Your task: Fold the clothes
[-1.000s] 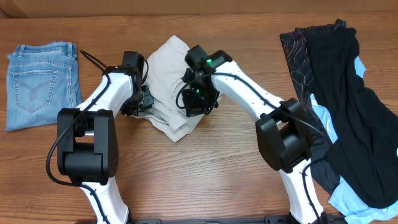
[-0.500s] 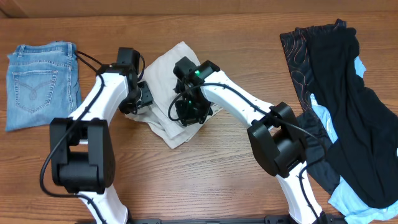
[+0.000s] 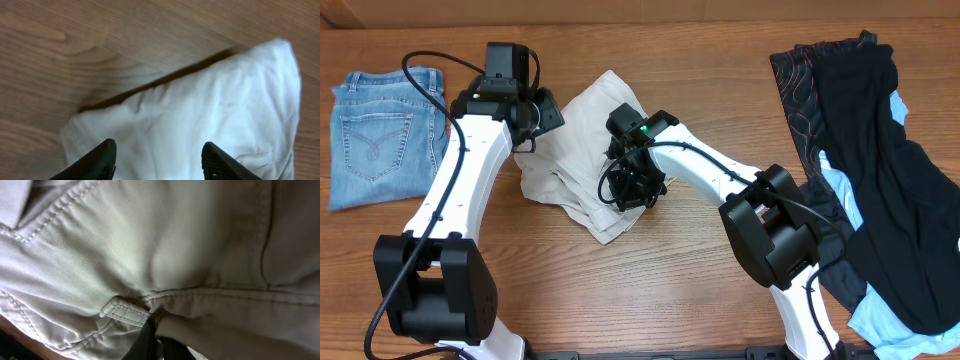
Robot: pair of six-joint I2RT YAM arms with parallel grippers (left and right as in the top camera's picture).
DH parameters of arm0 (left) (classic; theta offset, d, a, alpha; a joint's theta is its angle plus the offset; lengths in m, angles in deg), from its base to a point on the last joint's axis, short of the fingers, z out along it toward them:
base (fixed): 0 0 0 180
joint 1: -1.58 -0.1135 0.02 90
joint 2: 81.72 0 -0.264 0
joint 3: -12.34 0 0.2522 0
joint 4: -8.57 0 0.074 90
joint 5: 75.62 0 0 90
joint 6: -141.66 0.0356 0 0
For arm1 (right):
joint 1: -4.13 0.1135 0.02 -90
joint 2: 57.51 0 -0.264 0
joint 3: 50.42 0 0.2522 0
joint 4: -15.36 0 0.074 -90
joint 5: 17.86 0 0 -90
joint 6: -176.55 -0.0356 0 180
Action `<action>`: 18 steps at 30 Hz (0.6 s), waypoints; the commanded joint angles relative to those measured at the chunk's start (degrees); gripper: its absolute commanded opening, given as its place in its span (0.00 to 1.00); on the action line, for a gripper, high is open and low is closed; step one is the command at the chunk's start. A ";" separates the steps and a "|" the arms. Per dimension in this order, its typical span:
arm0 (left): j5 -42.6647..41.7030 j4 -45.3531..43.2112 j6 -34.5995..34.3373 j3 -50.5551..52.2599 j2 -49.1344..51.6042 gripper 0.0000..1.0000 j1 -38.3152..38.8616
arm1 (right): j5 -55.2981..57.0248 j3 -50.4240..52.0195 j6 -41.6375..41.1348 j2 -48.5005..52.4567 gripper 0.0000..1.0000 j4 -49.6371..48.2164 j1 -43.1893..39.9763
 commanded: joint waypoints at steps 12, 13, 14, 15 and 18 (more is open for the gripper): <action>5.20 9.16 2.23 -0.48 19.50 0.57 -0.50 | 1.27 2.05 -0.07 0.20 0.04 1.99 0.33; 6.49 9.25 2.23 -0.48 20.13 0.57 -0.94 | 1.25 2.05 -0.07 0.20 0.04 1.99 0.33; 6.84 9.03 2.23 -0.48 20.22 0.58 -1.40 | 1.22 2.05 -0.07 0.20 0.04 2.03 0.33; 6.95 8.35 2.23 -0.50 20.22 0.58 -1.95 | 1.25 2.05 -0.07 0.20 0.04 2.19 0.33; 5.70 5.81 2.14 -1.03 20.02 0.59 -4.02 | 1.25 2.05 -0.07 0.20 0.04 2.93 0.35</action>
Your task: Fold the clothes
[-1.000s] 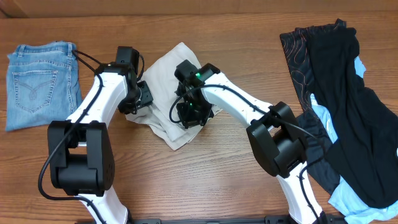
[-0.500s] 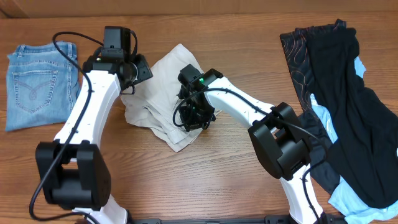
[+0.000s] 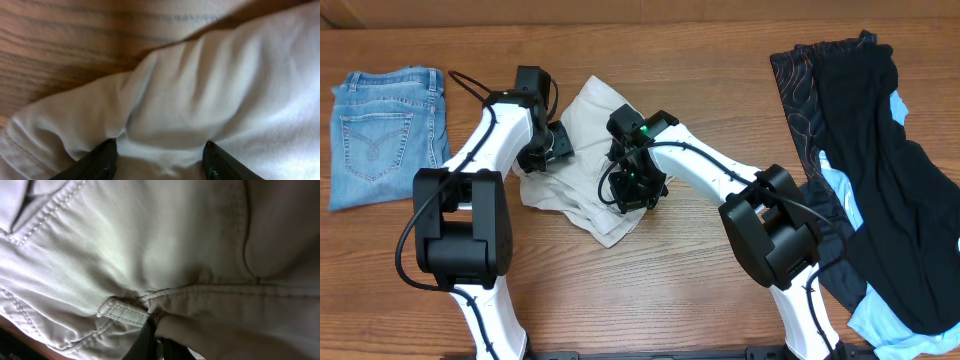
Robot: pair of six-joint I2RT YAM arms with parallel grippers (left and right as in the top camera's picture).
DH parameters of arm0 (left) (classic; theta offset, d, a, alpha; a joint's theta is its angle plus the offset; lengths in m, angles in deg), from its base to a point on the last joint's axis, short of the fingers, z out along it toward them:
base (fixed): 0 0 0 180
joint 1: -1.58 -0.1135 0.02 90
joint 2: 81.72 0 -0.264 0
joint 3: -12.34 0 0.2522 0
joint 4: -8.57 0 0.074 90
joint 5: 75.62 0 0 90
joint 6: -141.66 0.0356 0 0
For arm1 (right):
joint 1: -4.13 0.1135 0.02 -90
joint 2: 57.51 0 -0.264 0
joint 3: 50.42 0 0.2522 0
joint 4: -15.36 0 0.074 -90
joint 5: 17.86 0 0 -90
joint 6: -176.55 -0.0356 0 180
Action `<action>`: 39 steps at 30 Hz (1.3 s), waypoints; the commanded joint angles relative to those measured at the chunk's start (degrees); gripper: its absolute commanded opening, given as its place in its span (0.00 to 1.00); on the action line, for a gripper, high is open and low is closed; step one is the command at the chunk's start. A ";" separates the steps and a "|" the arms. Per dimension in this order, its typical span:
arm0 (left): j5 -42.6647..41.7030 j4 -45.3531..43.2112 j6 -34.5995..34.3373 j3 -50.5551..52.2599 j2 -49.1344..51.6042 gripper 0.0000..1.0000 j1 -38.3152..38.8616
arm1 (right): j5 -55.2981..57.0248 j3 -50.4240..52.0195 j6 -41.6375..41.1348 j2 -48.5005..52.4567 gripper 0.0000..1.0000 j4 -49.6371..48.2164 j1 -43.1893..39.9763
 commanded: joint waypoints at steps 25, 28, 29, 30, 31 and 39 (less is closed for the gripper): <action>-5.66 24.94 0.81 -12.87 -14.99 0.93 -7.85 | 20.96 -10.27 6.62 -13.44 0.45 -0.50 -5.64; -10.78 22.93 0.57 -6.29 -14.93 0.92 -7.56 | 20.96 -10.21 11.19 -12.52 0.44 -3.80 -7.72; -12.28 22.01 0.59 -4.42 -14.93 0.91 -7.37 | 20.98 -10.21 11.58 -12.22 0.41 -4.50 -8.46; -14.47 20.22 0.44 -0.52 -14.93 0.90 -6.71 | 20.94 -10.19 11.58 -11.30 0.36 -5.86 -9.97; -14.40 18.75 -0.66 2.89 -14.93 0.90 -5.79 | 20.92 -10.19 11.61 -10.27 0.33 -6.99 -11.17; -14.38 5.97 -2.16 17.35 -14.93 0.92 -0.39 | 11.23 -10.08 17.20 -0.15 0.32 -9.94 -15.50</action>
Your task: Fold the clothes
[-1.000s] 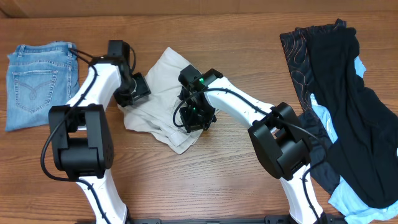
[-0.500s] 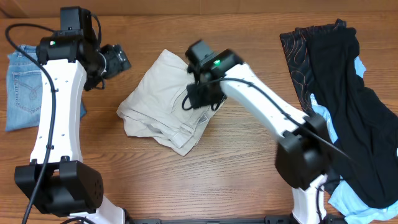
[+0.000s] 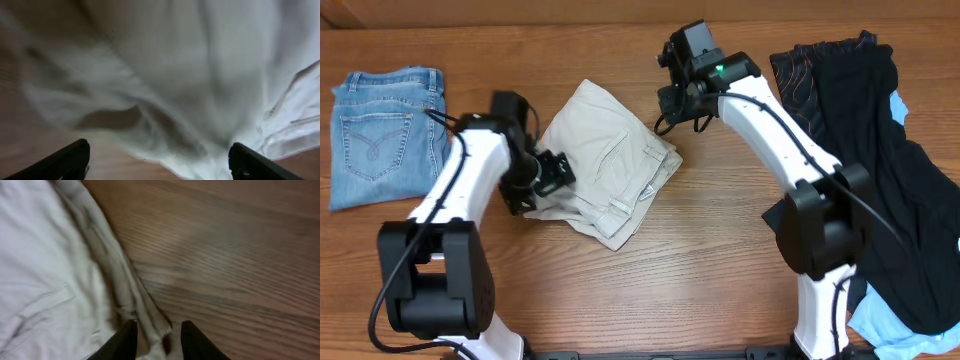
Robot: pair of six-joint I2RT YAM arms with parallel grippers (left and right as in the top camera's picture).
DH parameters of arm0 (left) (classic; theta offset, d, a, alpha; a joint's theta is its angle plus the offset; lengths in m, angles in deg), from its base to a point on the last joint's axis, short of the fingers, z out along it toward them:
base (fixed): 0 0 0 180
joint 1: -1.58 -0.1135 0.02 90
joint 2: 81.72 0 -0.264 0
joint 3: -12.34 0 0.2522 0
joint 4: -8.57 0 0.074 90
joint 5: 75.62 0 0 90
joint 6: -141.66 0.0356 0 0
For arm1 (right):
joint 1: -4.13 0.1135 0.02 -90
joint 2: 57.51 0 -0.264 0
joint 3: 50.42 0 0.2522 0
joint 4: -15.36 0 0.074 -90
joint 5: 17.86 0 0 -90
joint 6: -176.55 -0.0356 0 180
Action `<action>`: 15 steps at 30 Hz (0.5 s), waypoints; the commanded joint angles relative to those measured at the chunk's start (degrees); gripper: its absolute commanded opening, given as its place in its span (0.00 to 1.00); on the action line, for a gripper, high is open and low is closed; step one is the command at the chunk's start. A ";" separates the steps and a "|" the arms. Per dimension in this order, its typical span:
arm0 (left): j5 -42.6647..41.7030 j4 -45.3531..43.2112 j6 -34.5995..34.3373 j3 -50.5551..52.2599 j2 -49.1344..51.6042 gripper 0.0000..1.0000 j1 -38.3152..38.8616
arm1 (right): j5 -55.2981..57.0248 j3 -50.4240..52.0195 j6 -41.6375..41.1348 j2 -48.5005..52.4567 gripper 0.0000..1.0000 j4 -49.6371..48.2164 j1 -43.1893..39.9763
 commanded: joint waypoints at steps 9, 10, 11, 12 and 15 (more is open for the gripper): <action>2.51 -18.14 -1.49 11.26 0.52 0.92 2.16 | -10.67 -0.22 3.19 9.75 0.32 4.76 2.14; 3.89 -19.78 -1.46 11.26 0.52 0.92 2.03 | -11.17 -0.22 3.17 9.77 0.32 6.54 2.82; 4.59 -21.29 -1.27 11.26 0.52 0.92 1.90 | -11.54 -0.22 3.15 9.77 0.32 7.93 3.23; 5.01 -23.12 -0.87 11.26 0.52 0.91 1.79 | -11.82 -0.22 3.17 9.77 0.32 8.94 3.52; 5.35 -29.70 0.90 11.23 0.52 0.88 0.72 | -12.66 -0.22 2.95 9.77 0.29 13.77 5.38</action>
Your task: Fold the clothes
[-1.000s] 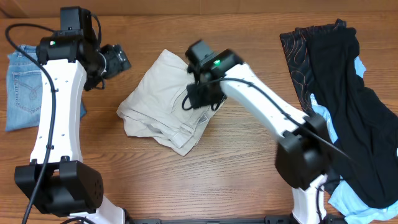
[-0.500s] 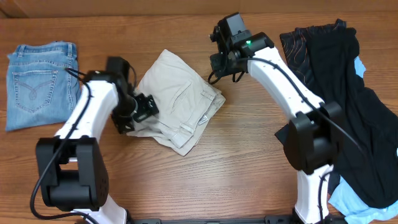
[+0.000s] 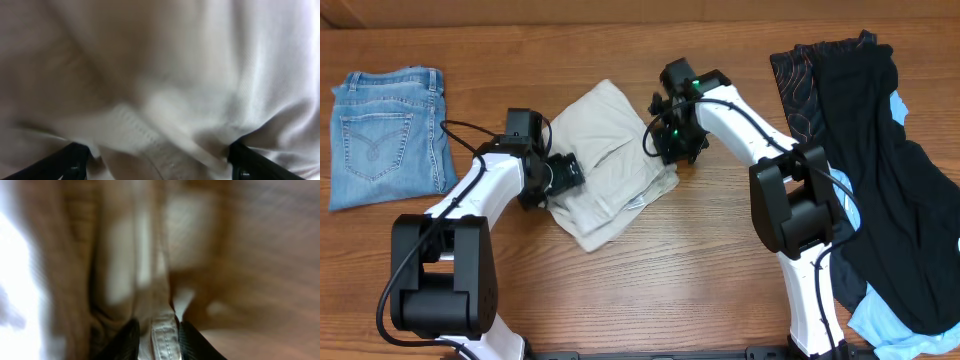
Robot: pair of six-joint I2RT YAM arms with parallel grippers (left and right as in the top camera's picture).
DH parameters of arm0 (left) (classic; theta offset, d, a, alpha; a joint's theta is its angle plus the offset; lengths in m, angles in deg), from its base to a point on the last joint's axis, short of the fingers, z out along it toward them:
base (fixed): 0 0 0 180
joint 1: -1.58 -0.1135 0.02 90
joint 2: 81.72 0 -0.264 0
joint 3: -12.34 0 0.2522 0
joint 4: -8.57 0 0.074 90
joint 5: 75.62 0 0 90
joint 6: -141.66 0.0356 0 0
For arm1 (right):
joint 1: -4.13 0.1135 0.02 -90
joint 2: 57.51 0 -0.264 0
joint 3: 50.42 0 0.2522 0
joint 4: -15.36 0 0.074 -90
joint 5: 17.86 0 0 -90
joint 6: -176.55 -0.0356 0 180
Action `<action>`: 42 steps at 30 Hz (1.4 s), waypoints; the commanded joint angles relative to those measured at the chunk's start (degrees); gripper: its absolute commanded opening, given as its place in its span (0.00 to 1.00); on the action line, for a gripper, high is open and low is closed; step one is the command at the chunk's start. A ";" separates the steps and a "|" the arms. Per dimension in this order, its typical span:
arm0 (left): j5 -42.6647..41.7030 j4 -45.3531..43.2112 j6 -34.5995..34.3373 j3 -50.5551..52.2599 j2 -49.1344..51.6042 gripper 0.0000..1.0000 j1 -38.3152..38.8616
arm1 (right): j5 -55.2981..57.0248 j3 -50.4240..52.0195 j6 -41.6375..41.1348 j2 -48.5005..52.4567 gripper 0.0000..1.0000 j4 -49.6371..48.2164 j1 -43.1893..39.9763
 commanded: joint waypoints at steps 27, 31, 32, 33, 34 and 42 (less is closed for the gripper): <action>-1.86 8.50 6.99 -11.39 5.73 1.00 -16.00 | -4.87 -0.24 0.02 -0.33 0.29 4.55 5.88; -10.05 5.88 7.74 -11.39 10.88 1.00 -15.78 | -4.87 -0.24 0.04 -0.33 0.29 4.79 5.88; -12.85 5.16 8.41 -11.39 12.00 1.00 -15.63 | -4.85 -0.24 0.04 -0.33 0.29 4.74 5.88; -20.96 3.89 10.10 -11.39 14.73 1.00 -14.67 | -4.85 -0.24 0.04 -0.33 0.29 4.74 5.88; -23.08 3.74 10.69 -11.39 15.34 0.98 -14.23 | -4.87 -0.24 0.04 -0.33 0.29 4.74 5.88; -34.69 1.86 18.18 -12.11 16.46 0.59 -11.69 | -4.85 -0.24 0.04 -0.33 0.25 4.72 5.88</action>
